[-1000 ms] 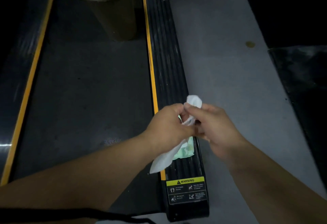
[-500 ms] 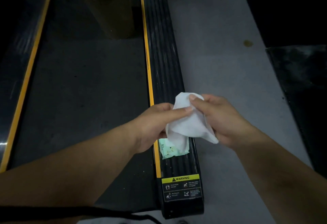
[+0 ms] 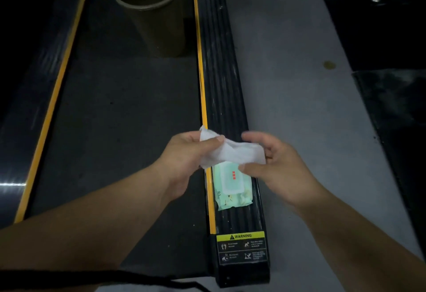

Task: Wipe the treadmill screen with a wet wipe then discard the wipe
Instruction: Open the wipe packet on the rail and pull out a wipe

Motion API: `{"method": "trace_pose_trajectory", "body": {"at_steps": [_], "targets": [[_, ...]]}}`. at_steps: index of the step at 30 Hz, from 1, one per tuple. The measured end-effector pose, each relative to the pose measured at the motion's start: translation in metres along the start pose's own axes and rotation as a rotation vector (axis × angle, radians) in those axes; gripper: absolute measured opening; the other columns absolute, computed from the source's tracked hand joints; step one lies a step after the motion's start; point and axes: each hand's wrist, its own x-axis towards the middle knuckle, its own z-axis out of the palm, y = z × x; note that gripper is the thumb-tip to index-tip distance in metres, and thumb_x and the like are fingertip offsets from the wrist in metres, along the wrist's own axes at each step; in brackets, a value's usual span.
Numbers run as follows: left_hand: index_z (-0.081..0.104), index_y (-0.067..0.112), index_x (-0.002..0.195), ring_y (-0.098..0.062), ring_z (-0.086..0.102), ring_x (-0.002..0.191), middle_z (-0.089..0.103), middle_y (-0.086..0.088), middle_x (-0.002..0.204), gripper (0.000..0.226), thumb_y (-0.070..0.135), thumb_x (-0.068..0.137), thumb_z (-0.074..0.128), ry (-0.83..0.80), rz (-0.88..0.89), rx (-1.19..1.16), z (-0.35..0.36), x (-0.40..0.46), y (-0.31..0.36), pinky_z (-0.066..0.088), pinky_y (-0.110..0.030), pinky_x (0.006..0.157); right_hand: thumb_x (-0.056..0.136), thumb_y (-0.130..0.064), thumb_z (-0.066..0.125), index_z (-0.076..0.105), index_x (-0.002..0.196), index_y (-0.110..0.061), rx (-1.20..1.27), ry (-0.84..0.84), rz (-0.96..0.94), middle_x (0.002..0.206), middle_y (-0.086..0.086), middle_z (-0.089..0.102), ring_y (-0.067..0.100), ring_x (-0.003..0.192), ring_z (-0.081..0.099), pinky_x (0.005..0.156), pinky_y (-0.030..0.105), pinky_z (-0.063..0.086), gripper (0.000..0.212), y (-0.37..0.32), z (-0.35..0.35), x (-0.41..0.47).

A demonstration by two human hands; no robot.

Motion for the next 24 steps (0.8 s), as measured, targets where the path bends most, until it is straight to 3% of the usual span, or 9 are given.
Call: {"method": "trace_pose_trajectory", "body": {"at_steps": [3,5,7,10,12,16,19,21,24], "targets": [[0.078,0.006,0.098,-0.022,0.073,0.099,0.079,-0.004,0.096,0.028,0.033,0.090,0.076,0.069,0.100,0.017,-0.007,-0.006,0.010,0.051,-0.044,0.106,0.090,-0.013,0.077,0.079,0.090,-0.025,-0.104,0.134,-0.094,0.098,0.001,0.072,0.017,0.086,0.071,0.068,0.022,0.054,0.012,-0.009,0.000,0.002],[0.069,-0.005,0.093,-0.024,0.068,0.105,0.074,-0.010,0.094,0.064,0.055,0.077,0.082,0.084,0.129,0.018,-0.014,-0.008,0.017,0.043,-0.050,0.113,0.093,-0.014,0.072,0.075,0.083,-0.020,-0.093,0.173,-0.137,0.102,-0.001,0.065,0.004,0.085,0.065,0.066,0.009,0.046,0.012,-0.021,-0.001,0.003],[0.062,0.004,0.082,-0.027,0.064,0.115,0.073,-0.008,0.094,0.070,0.067,0.063,0.084,0.048,0.115,0.009,-0.019,-0.008,0.021,0.037,-0.052,0.117,0.097,-0.014,0.066,0.071,0.084,-0.017,0.042,0.125,-0.102,0.095,0.000,0.070,0.003,0.077,0.065,0.067,0.015,0.048,0.014,-0.030,0.000,0.004],[0.065,0.019,0.086,-0.023,0.067,0.114,0.078,-0.002,0.103,0.050,0.052,0.060,0.093,-0.058,0.075,0.010,-0.016,-0.012,0.027,0.039,-0.045,0.113,0.099,-0.020,0.063,0.067,0.083,-0.021,0.163,0.075,-0.031,0.086,0.002,0.072,0.017,0.081,0.066,0.070,0.034,0.049,0.017,-0.039,0.002,0.004],[0.068,0.015,0.098,-0.022,0.069,0.111,0.078,-0.005,0.109,0.053,0.040,0.060,0.093,-0.065,0.057,-0.018,-0.013,-0.013,0.028,0.045,-0.042,0.107,0.099,-0.022,0.065,0.066,0.087,-0.021,0.208,0.079,-0.006,0.091,0.003,0.073,0.020,0.085,0.069,0.070,0.037,0.051,0.013,-0.043,0.004,0.004],[0.060,0.004,0.115,-0.025,0.071,0.100,0.075,-0.013,0.108,0.040,0.005,0.082,0.082,0.063,0.049,-0.025,-0.015,-0.016,0.031,0.059,-0.038,0.089,0.095,-0.023,0.070,0.068,0.103,-0.014,0.285,0.100,0.026,0.099,0.004,0.077,0.019,0.090,0.072,0.073,0.036,0.054,0.012,-0.049,0.007,0.000],[0.057,0.014,0.105,-0.021,0.069,0.088,0.070,-0.010,0.100,0.027,0.003,0.088,0.075,0.162,0.190,0.177,-0.018,-0.023,0.032,0.059,-0.036,0.073,0.090,-0.013,0.075,0.067,0.106,-0.015,0.129,0.174,0.022,0.101,0.004,0.077,0.019,0.092,0.073,0.070,0.033,0.056,0.018,-0.051,0.018,-0.004],[0.054,0.022,0.098,-0.012,0.061,0.074,0.065,-0.002,0.093,0.026,0.004,0.087,0.070,0.212,0.370,0.417,-0.018,-0.033,0.036,0.055,-0.035,0.065,0.089,-0.012,0.075,0.068,0.100,-0.016,0.030,0.264,0.037,0.097,0.005,0.077,0.025,0.092,0.074,0.072,0.042,0.061,0.014,-0.055,0.035,-0.006],[0.047,0.028,0.095,-0.014,0.059,0.074,0.060,0.007,0.088,0.025,0.017,0.085,0.068,0.198,0.618,0.762,-0.019,-0.057,0.052,0.050,-0.038,0.062,0.096,-0.021,0.068,0.072,0.103,-0.011,0.195,0.250,0.108,0.098,0.011,0.079,0.031,0.094,0.076,0.085,0.047,0.062,0.013,-0.083,0.069,-0.014]]}}
